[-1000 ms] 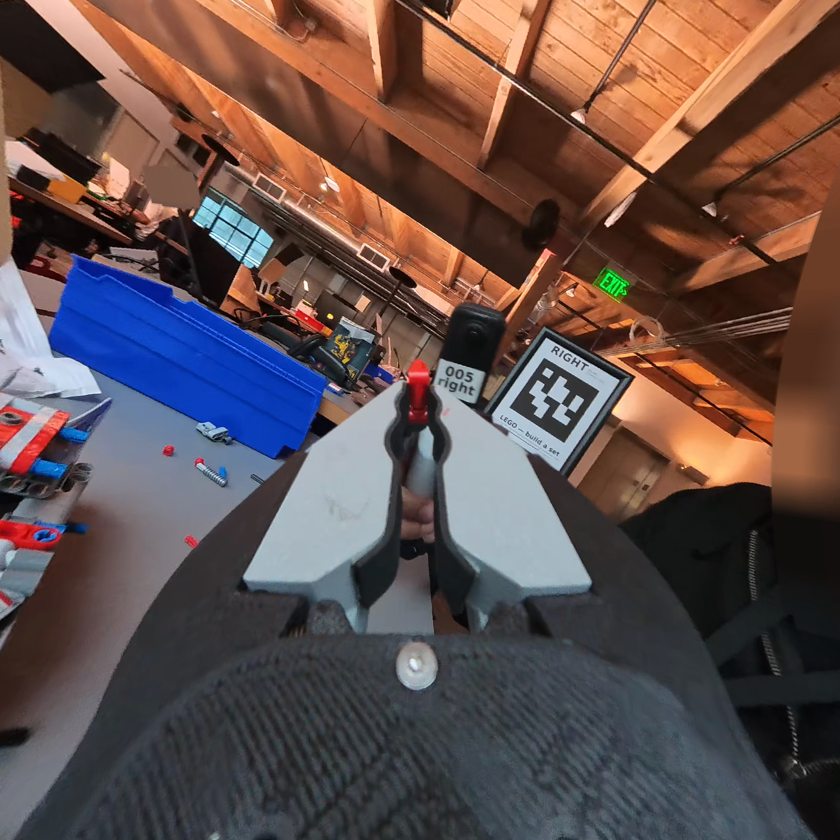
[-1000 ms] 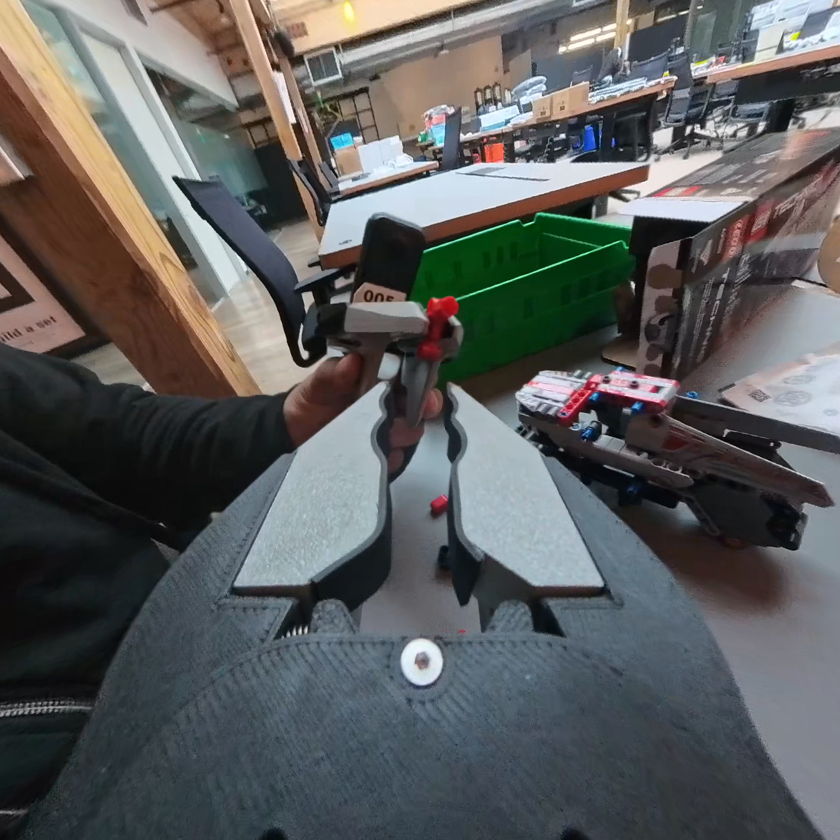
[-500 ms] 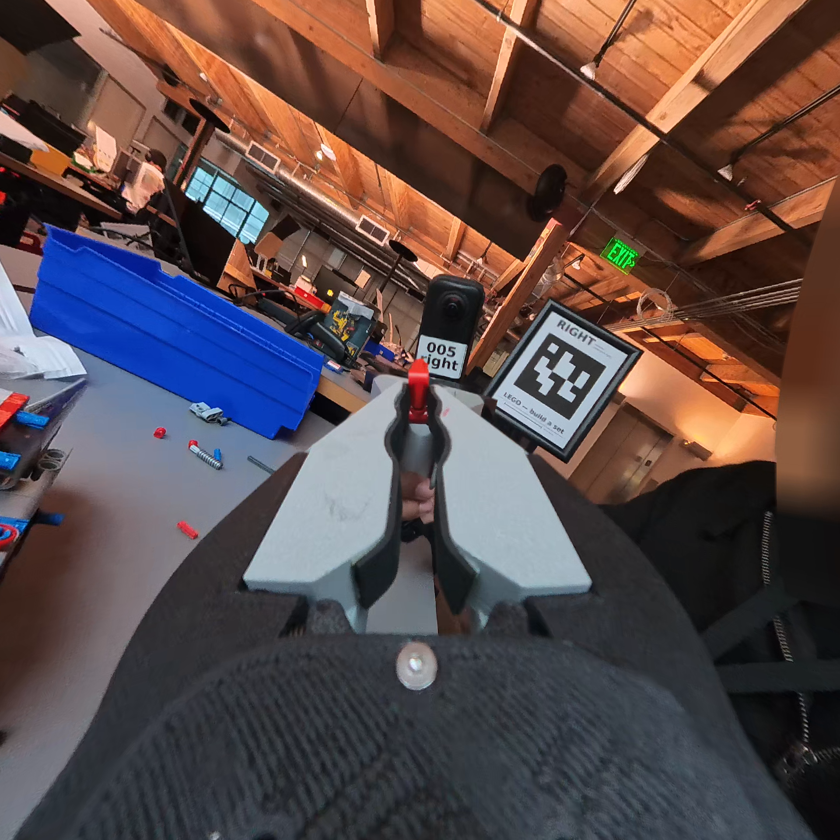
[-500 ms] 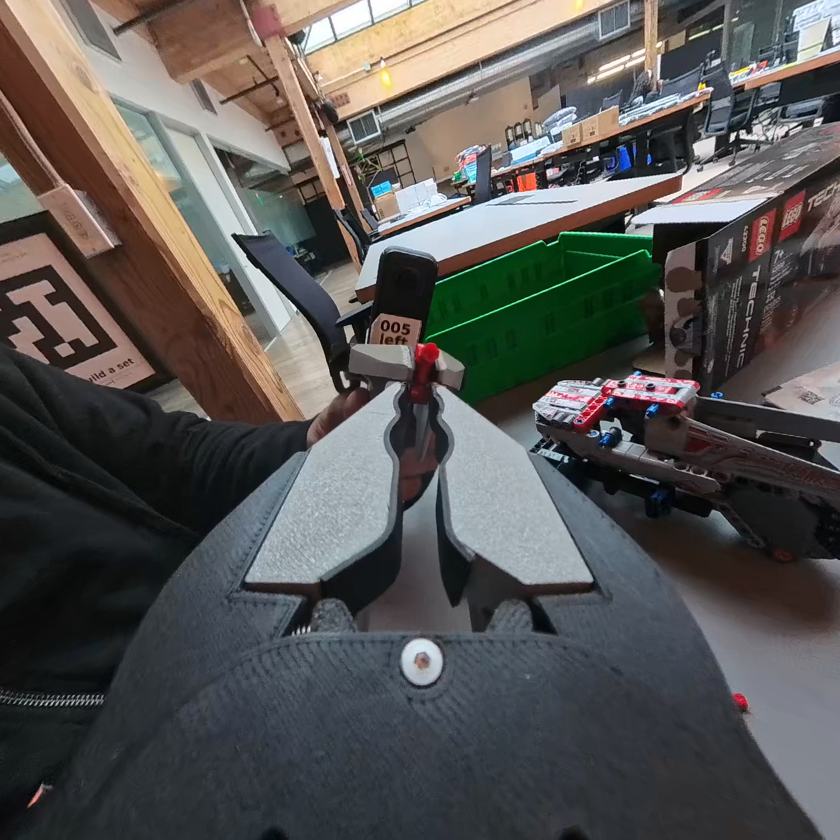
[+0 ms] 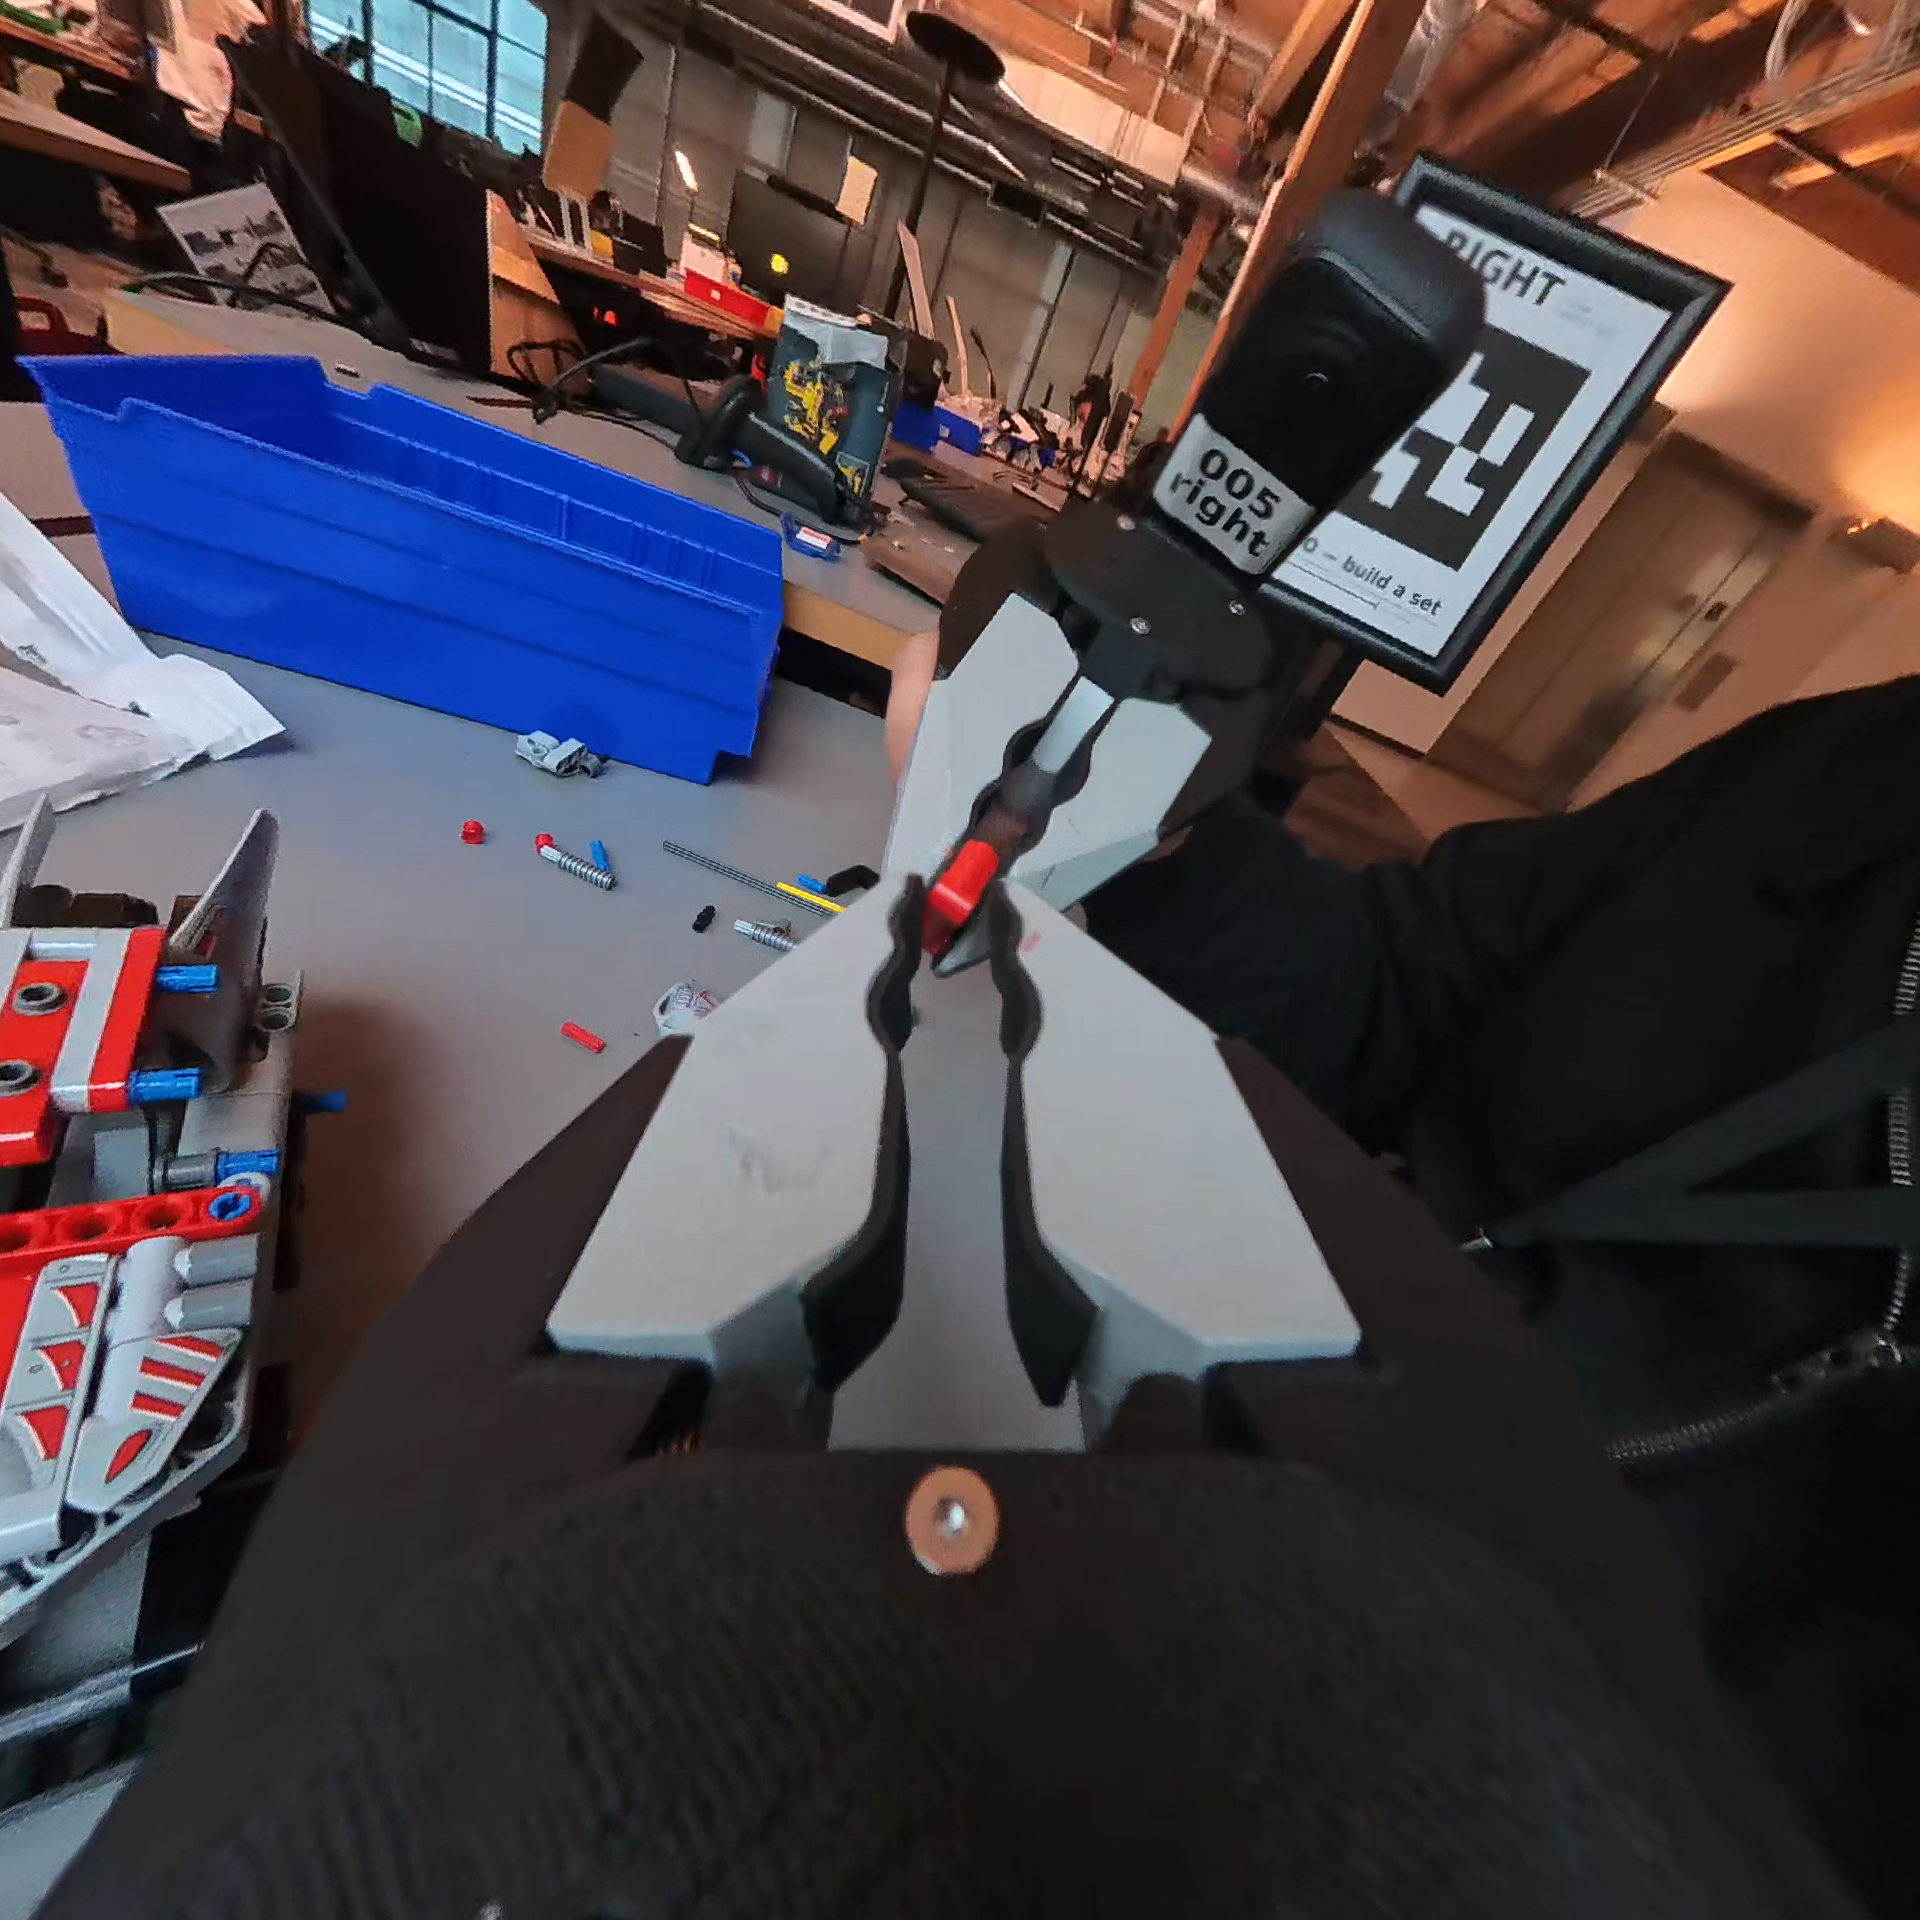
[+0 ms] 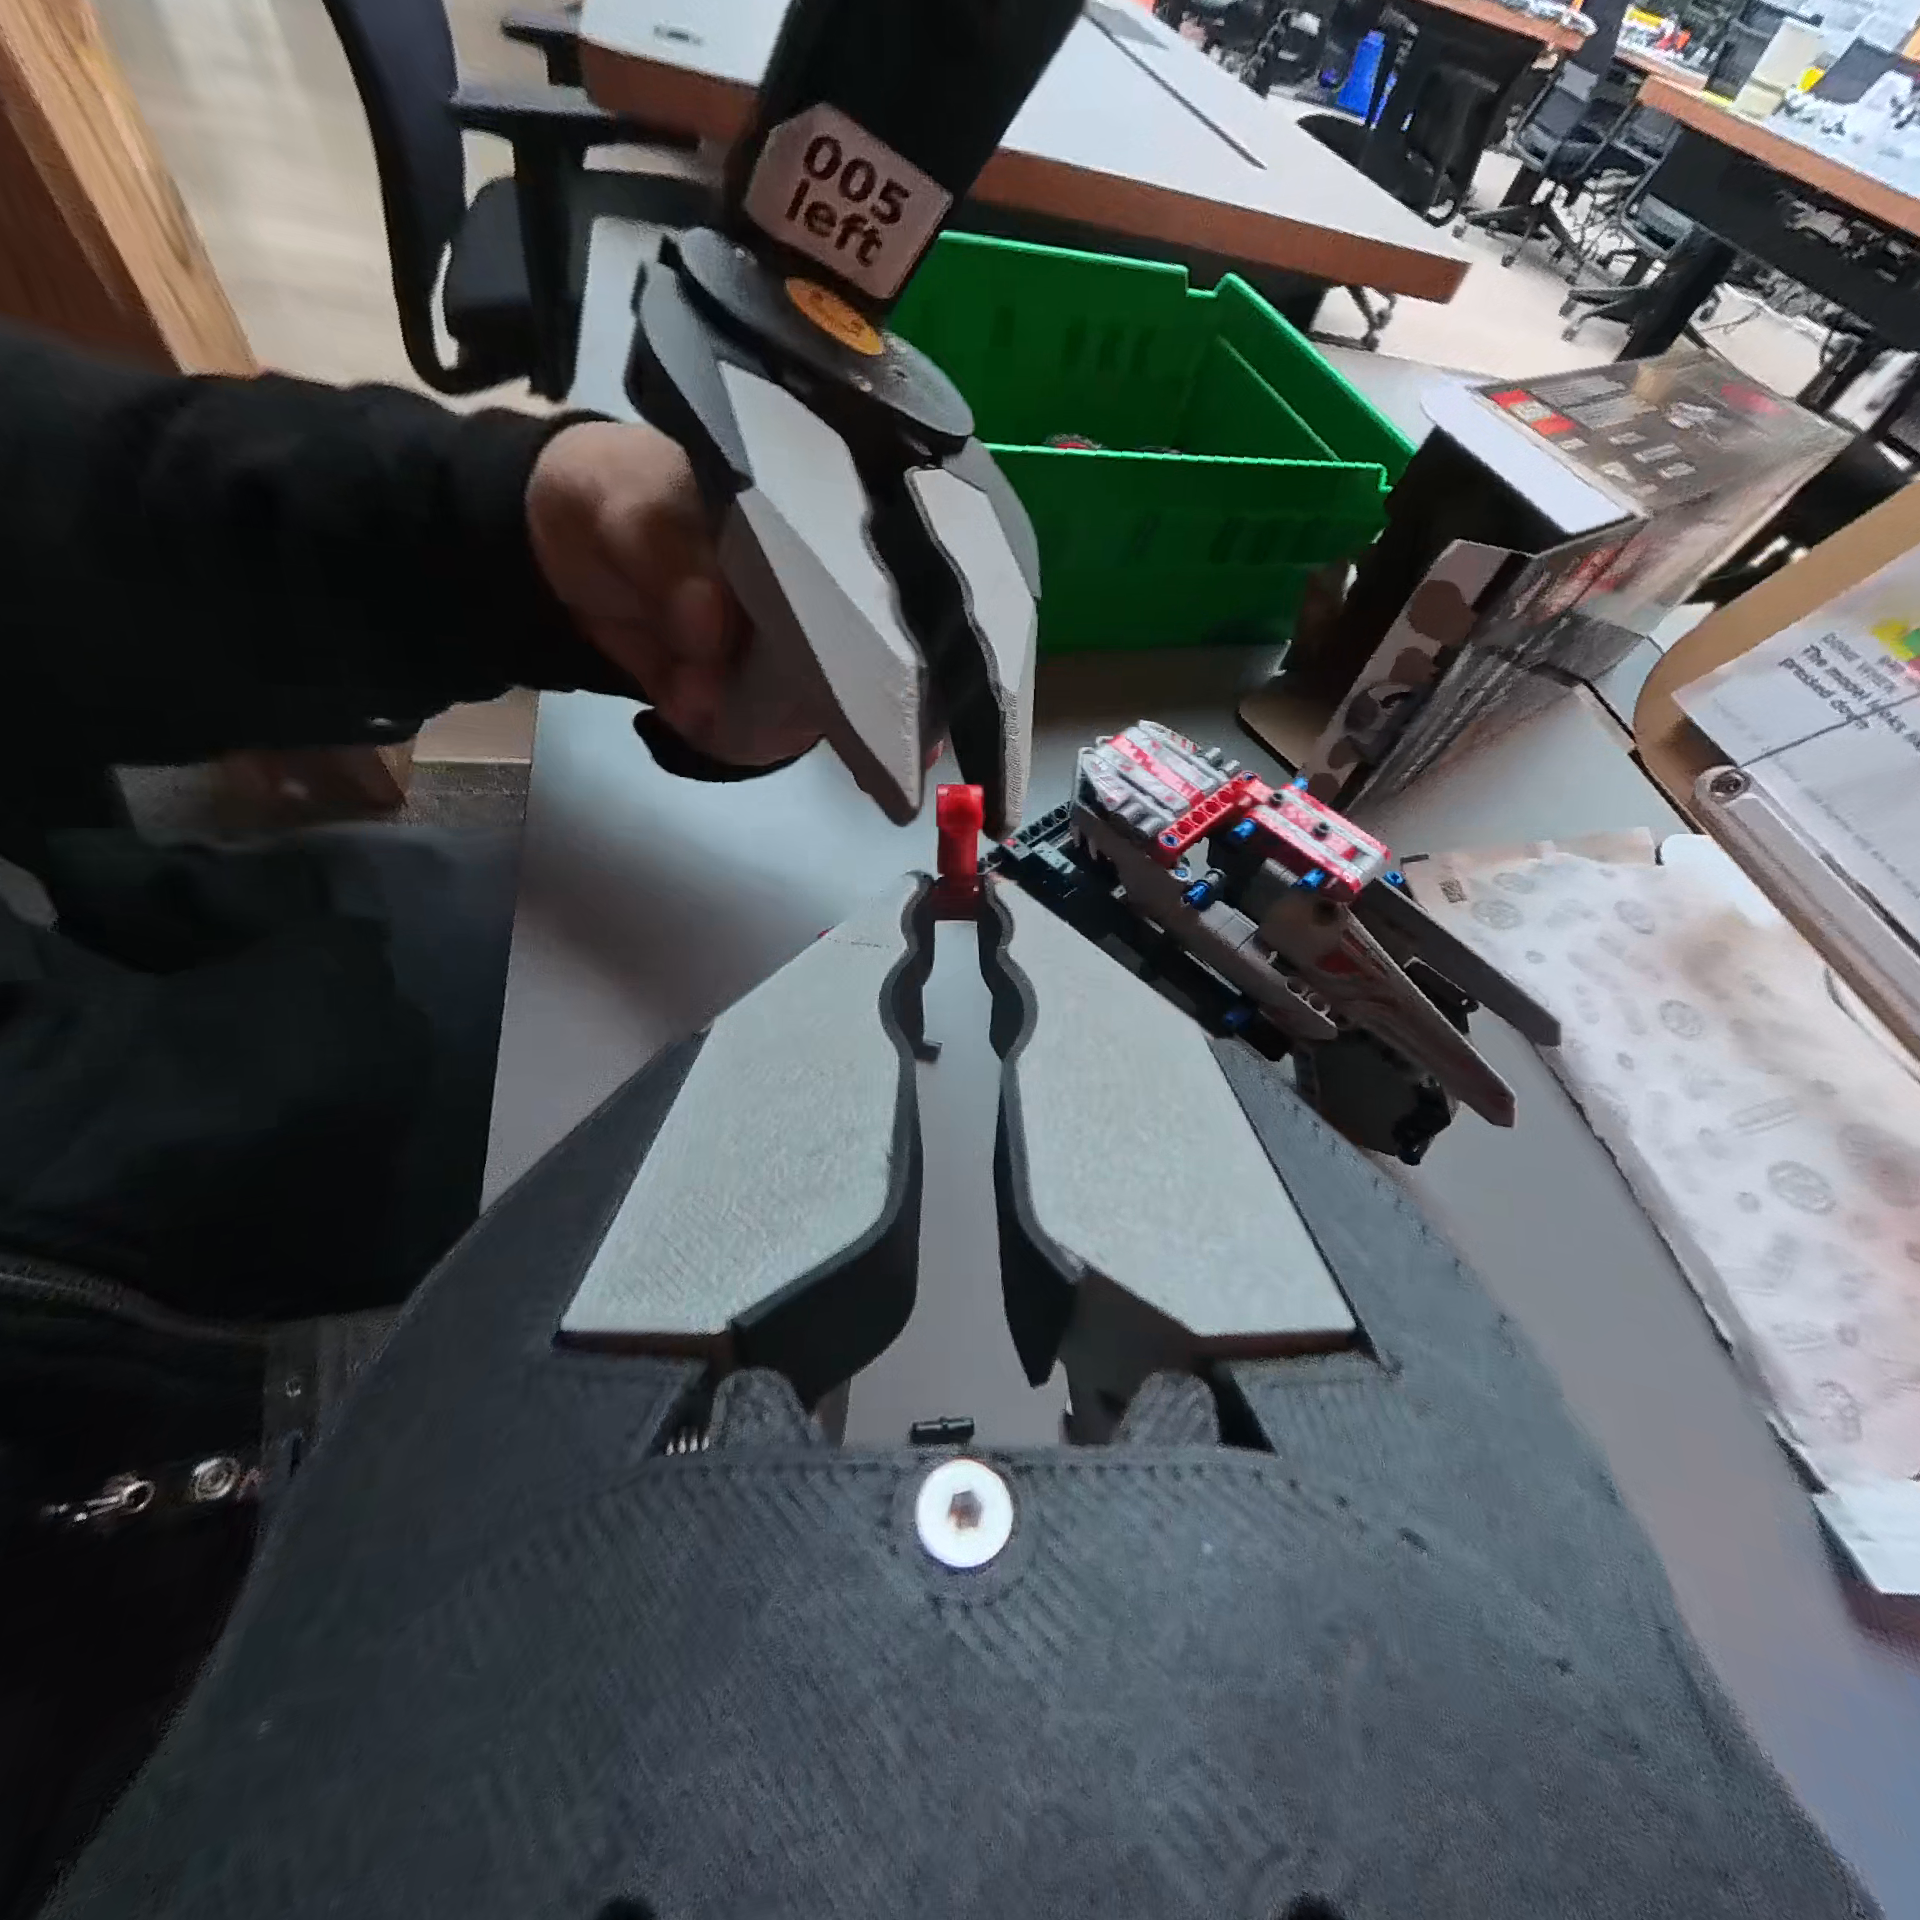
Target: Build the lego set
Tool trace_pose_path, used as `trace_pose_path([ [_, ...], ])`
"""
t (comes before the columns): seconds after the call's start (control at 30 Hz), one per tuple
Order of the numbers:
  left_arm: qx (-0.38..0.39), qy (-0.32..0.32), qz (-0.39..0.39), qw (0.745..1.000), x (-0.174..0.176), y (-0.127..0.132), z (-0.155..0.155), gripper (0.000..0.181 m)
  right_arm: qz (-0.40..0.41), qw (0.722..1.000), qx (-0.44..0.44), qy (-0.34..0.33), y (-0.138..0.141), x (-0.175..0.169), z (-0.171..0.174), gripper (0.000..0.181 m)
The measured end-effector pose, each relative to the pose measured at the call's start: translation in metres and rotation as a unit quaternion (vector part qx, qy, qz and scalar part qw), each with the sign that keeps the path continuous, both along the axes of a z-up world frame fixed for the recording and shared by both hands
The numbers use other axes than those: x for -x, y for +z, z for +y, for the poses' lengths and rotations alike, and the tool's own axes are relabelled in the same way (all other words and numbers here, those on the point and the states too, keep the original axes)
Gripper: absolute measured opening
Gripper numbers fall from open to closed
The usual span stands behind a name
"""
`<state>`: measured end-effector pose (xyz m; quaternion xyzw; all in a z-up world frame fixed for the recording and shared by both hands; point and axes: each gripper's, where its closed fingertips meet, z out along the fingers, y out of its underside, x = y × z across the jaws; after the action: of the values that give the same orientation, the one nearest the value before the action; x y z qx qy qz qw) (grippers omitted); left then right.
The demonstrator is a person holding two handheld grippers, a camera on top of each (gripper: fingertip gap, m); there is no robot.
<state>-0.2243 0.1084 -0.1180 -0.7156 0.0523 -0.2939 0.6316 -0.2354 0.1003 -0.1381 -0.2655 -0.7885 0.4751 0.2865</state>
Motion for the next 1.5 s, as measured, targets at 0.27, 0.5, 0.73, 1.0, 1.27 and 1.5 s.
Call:
trace_pose_path([
  [0.27,-0.015,-0.015,-0.016,1.000,0.001,0.002,-0.004,0.008,-0.007,1.000,-0.013,0.009,-0.003,-0.003,-0.001,0.005],
  [0.5,0.006,-0.031,0.086,0.996,-0.012,-0.008,-0.009,0.018,-0.017,0.999,-0.030,0.033,-0.008,-0.010,-0.010,0.005],
  [0.73,0.017,-0.029,0.118,0.992,-0.011,-0.015,-0.010,0.007,-0.012,0.997,-0.068,0.031,-0.016,-0.009,-0.012,0.005],
  [1.0,-0.029,0.023,0.139,0.990,-0.006,0.004,-0.007,0.006,-0.064,0.991,-0.113,-0.011,-0.041,-0.001,0.015,0.004],
  [1.27,0.051,0.064,0.115,0.990,0.028,0.008,-0.025,0.006,-0.110,0.992,-0.054,-0.011,-0.061,0.009,0.020,0.004],
  [1.5,0.238,0.086,0.144,0.957,0.017,-0.089,0.012,0.007,-0.162,0.970,-0.176,-0.042,-0.104,0.007,0.046,0.004],
])
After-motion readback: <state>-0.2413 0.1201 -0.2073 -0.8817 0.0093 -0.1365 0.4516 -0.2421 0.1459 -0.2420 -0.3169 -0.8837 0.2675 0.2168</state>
